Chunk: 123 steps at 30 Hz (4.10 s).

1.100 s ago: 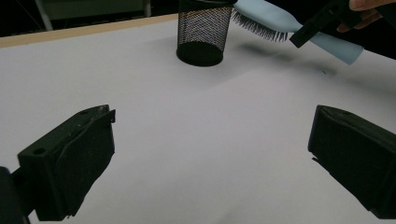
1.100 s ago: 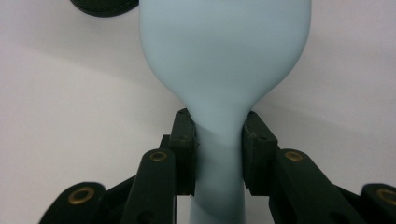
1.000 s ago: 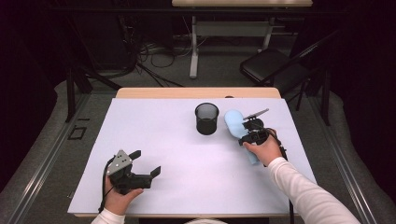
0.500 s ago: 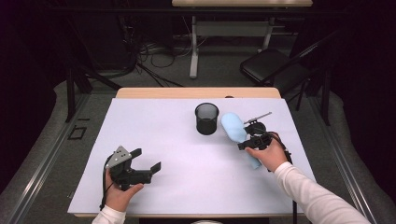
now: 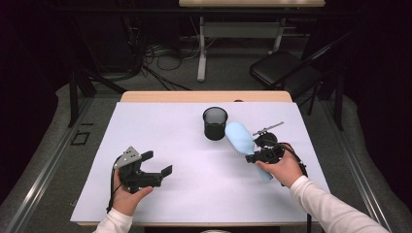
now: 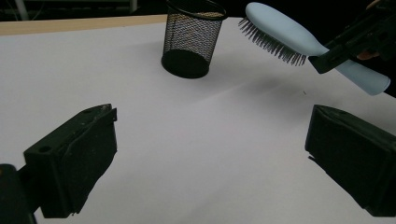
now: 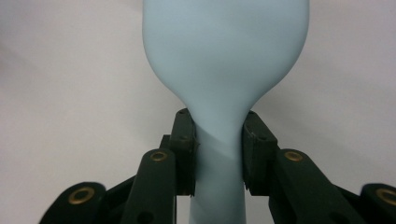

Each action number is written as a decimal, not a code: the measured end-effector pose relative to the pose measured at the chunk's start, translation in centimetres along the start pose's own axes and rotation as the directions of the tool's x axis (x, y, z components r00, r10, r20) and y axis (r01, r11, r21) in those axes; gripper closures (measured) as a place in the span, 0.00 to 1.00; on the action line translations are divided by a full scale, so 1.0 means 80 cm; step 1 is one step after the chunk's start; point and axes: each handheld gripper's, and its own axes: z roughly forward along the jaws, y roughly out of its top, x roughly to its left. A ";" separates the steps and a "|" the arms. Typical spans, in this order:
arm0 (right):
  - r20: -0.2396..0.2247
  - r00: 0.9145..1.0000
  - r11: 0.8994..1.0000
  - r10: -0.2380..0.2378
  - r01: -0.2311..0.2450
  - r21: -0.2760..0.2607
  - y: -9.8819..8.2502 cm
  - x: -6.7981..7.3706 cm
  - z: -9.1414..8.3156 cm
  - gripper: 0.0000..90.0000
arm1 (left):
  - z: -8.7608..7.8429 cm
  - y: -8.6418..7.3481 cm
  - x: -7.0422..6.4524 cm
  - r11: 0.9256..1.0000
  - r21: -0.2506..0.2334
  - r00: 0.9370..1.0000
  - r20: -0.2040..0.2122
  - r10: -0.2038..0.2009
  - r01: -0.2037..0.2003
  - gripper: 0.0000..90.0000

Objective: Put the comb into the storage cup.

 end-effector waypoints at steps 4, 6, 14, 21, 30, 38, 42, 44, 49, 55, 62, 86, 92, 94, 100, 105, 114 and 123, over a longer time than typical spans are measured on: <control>-0.014 1.000 1.000 -0.024 0.024 -0.004 0.000 0.010 -0.003 0.77 | 0.006 0.007 -0.001 1.000 0.018 1.000 0.024 -0.020 0.019 0.05; -0.021 0.999 0.999 -0.034 0.034 -0.019 0.000 0.015 -0.002 0.77 | 0.009 0.010 -0.002 0.999 0.027 0.999 0.032 -0.026 0.025 0.05; -0.053 0.997 0.998 -0.064 0.062 -0.023 0.004 0.033 -0.002 0.77 | 0.021 0.020 -0.009 0.999 0.027 0.996 0.077 -0.038 0.036 0.08; -0.075 0.993 0.995 -0.093 0.089 -0.049 0.006 0.046 0.000 0.77 | 0.027 0.029 -0.008 0.997 0.049 0.993 0.104 -0.056 0.051 0.08; -0.085 0.988 0.989 -0.130 0.123 -0.082 0.005 0.058 0.006 0.78 | 0.032 0.042 -0.006 0.996 0.049 0.990 0.116 -0.075 0.070 0.08; -0.093 0.982 0.981 -0.165 0.154 -0.118 0.004 0.067 0.012 0.78 | 0.041 0.053 -0.011 0.995 0.069 0.987 0.139 -0.079 0.070 0.08; -0.094 0.980 0.978 -0.176 0.163 -0.133 0.001 0.071 0.016 0.78 | 0.046 0.058 -0.012 0.995 0.077 0.985 0.149 -0.081 0.070 0.08; -0.102 0.978 0.974 -0.183 0.167 -0.150 -0.001 0.073 0.019 0.78 | 0.048 0.059 -0.012 0.994 0.081 0.986 0.148 -0.082 0.070 0.08; -0.107 0.976 0.972 -0.190 0.171 -0.159 -0.003 0.077 0.027 0.78 | 0.053 0.063 -0.011 0.992 0.101 0.985 0.149 -0.093 0.078 0.08; -0.114 0.973 0.967 -0.201 0.179 -0.182 -0.001 0.081 0.031 0.78 | 0.058 0.068 -0.010 0.990 0.116 0.984 0.147 -0.103 0.086 0.08; -0.115 0.972 0.959 -0.203 0.174 -0.222 0.000 0.083 0.031 0.78 | 0.066 0.072 -0.006 0.984 0.132 0.979 0.152 -0.139 0.119 0.08; -0.140 0.960 0.922 -0.241 0.182 -0.342 0.000 0.094 0.022 0.78 | 0.086 0.093 0.000 0.968 0.126 0.947 0.213 -0.240 0.217 0.13; -0.147 0.957 0.917 -0.249 0.184 -0.354 0.000 0.099 0.024 0.78 | 0.094 0.095 -0.003 0.967 0.133 0.946 0.215 -0.243 0.218 0.15; -0.151 0.957 0.916 -0.246 0.178 -0.359 0.001 0.100 0.024 0.78 | 0.096 0.095 -0.003 0.966 0.133 0.945 0.218 -0.245 0.220 0.15; -0.163 0.954 0.913 -0.250 0.177 -0.367 0.002 0.104 0.024 0.78 | 0.102 0.096 -0.005 0.965 0.138 0.943 0.222 -0.248 0.222 0.16; -0.162 0.953 0.910 -0.257 0.182 -0.374 0.002 0.106 0.023 0.78 | 0.107 0.095 -0.009 0.964 0.148 0.939 0.236 -0.249 0.219 0.16; -0.161 0.951 0.904 -0.264 0.186 -0.385 0.000 0.107 0.021 0.78 | 0.115 0.095 -0.015 0.962 0.157 0.931 0.258 -0.258 0.223 0.17; -0.165 0.950 0.902 -0.267 0.185 -0.391 0.000 0.109 0.021 0.78 | 0.119 0.094 -0.016 0.958 0.164 0.923 0.272 -0.272 0.234 0.18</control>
